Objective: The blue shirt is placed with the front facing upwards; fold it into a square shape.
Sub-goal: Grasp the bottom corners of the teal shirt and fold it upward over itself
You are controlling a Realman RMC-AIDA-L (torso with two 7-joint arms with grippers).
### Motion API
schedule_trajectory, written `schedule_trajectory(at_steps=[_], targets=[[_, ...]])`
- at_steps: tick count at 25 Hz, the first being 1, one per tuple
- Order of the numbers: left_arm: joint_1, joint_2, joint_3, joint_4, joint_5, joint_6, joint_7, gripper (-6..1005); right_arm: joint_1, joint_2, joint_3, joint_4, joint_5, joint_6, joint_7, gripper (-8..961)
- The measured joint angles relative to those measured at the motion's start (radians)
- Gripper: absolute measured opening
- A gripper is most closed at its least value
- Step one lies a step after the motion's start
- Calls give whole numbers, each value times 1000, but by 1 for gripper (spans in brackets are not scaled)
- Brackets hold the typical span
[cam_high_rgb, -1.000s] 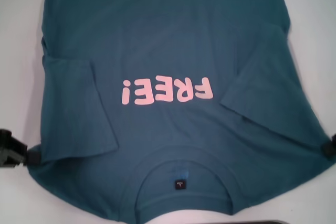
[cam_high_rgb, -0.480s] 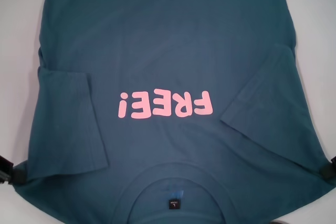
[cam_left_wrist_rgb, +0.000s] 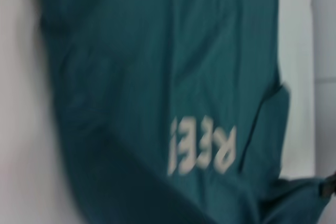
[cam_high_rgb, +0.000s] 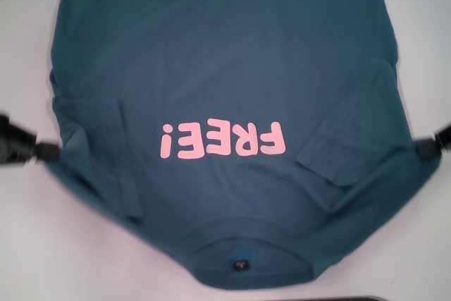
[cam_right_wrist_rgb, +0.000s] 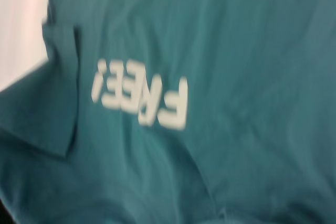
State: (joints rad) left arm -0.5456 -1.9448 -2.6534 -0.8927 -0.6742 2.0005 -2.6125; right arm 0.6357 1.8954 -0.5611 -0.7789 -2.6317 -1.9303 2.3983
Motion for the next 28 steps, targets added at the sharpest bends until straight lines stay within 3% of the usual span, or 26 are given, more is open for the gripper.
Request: schedule_trajectory(at_steps=[7, 13, 19, 28], targets=[[-129, -32, -45, 51, -54, -142, -93, 2, 85, 9, 18, 0, 42, 77, 44, 50], [-193, -40, -41, 114, -105, -332, -105, 2, 123, 11, 11, 2, 106, 194, 64, 56], [-212, -54, -40, 145, -179, -530, -97, 6, 125, 18, 11, 3, 129, 298, 75, 61], [-216, -68, -19, 157, -262, -747, -82, 11, 109, 7, 15, 1, 185, 460, 64, 69]])
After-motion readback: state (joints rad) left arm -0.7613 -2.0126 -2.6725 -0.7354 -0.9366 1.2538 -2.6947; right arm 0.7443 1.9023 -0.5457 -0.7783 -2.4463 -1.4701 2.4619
